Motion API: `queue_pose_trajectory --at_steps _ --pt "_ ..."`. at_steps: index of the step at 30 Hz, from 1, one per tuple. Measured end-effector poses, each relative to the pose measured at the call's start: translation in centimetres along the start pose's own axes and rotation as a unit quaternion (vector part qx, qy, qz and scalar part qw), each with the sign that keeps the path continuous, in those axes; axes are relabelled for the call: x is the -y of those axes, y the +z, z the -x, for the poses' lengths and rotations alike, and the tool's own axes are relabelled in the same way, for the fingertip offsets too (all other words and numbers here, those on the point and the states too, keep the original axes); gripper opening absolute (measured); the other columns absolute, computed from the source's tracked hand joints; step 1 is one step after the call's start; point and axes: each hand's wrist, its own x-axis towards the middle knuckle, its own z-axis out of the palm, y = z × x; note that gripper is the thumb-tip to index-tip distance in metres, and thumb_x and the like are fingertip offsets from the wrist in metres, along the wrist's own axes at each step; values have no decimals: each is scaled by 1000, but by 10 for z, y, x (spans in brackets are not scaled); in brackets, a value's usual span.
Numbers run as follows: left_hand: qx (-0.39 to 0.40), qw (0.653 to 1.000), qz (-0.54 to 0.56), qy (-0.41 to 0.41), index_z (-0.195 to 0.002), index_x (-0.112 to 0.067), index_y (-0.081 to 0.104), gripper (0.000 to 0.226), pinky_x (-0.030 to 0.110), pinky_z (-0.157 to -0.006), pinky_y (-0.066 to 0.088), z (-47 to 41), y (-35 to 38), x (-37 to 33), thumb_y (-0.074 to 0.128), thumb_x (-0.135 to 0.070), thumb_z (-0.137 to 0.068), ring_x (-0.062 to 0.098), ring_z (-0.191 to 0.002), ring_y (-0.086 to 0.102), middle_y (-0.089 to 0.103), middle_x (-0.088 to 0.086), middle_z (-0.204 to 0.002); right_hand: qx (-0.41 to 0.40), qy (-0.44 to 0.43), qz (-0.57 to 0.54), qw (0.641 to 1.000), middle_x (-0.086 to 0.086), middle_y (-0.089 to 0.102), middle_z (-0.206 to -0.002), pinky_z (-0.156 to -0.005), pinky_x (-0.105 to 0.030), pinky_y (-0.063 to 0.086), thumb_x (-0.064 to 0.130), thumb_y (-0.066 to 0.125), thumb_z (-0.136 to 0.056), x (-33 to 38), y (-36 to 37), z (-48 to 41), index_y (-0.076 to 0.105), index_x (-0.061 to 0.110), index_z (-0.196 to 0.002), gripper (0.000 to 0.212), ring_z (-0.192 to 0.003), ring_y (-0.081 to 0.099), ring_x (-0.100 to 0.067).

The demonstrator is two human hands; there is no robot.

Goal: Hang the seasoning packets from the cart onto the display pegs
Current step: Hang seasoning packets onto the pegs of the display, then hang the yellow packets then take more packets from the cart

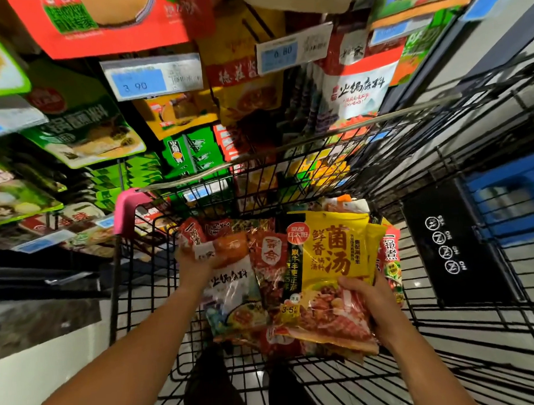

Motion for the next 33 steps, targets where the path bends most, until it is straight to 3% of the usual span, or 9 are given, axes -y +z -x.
queue_pose_trajectory --at_steps 3,6,10,15,21,23,27,31,33 --pt "3 997 -4 -75 -133 -20 32 86 40 -88 53 20 -3 31 83 13 -72 20 -97 63 60 0 -109 11 -3 -1 1000 -10 76 -115 -99 -63 52 29 92 -53 -1 2 -1 64 23 -127 79 -104 73 -37" --pt "-49 978 -18 -202 -150 -8 26 107 41 -88 56 22 -2 67 94 -10 -67 25 -98 65 63 7 -114 11 -7 -2 1000 -11 76 -116 -101 -63 52 32 91 -50 -1 5 -1 64 22 -128 83 -105 73 -38" --pt "58 953 -24 -295 -118 -3 64 76 44 -82 62 13 0 119 99 -23 -53 31 -87 75 73 18 -111 12 -2 -4 1000 -12 76 -116 -101 -63 51 14 89 -65 -1 5 1 63 21 -128 68 -105 73 -38" --pt "96 955 -148 -240 -107 -7 70 31 41 -86 60 28 -6 104 85 -18 -83 27 -86 71 74 10 -97 0 3 -2 1000 -11 76 -115 -101 -61 52 18 86 -63 1 5 3 64 21 -127 67 -104 74 -37" --pt "97 978 -120 -138 -116 -11 69 34 39 -87 57 29 -7 38 74 -35 -92 27 -99 68 72 9 -110 -7 -4 -10 1000 -7 79 -108 -98 -57 55 8 81 -75 9 9 9 67 21 -121 49 -98 76 -32" --pt "105 986 -89 -98 -117 -14 70 32 46 -95 57 34 -7 10 74 -35 -93 27 -103 70 73 9 -114 -11 -12 -21 1000 -7 78 -109 -97 -56 55 12 88 -65 16 9 16 67 20 -121 60 -100 75 -32" --pt "133 990 -37 -36 -99 -15 69 21 31 -68 59 55 -10 -49 72 -35 -93 18 -77 73 73 6 -91 -3 -37 -35 999 -13 77 -110 -92 -53 57 19 94 -51 38 3 28 66 16 -122 76 -96 75 -36" --pt "112 993 -1 25 -56 -19 63 38 22 -61 46 79 -3 -105 79 -27 -89 2 -46 54 55 -10 -48 -6 -121 -13 993 -18 77 -106 -85 -49 59 10 84 -66 72 -1 48 66 14 -118 55 -90 75 -35" --pt "125 991 -3 53 -62 -19 52 42 9 -44 37 104 -3 -138 59 -23 -103 -1 -35 47 42 -12 -35 -13 -149 -8 989 -21 76 -97 -78 -53 61 4 78 -78 89 -2 58 66 13 -112 38 -78 73 -34"
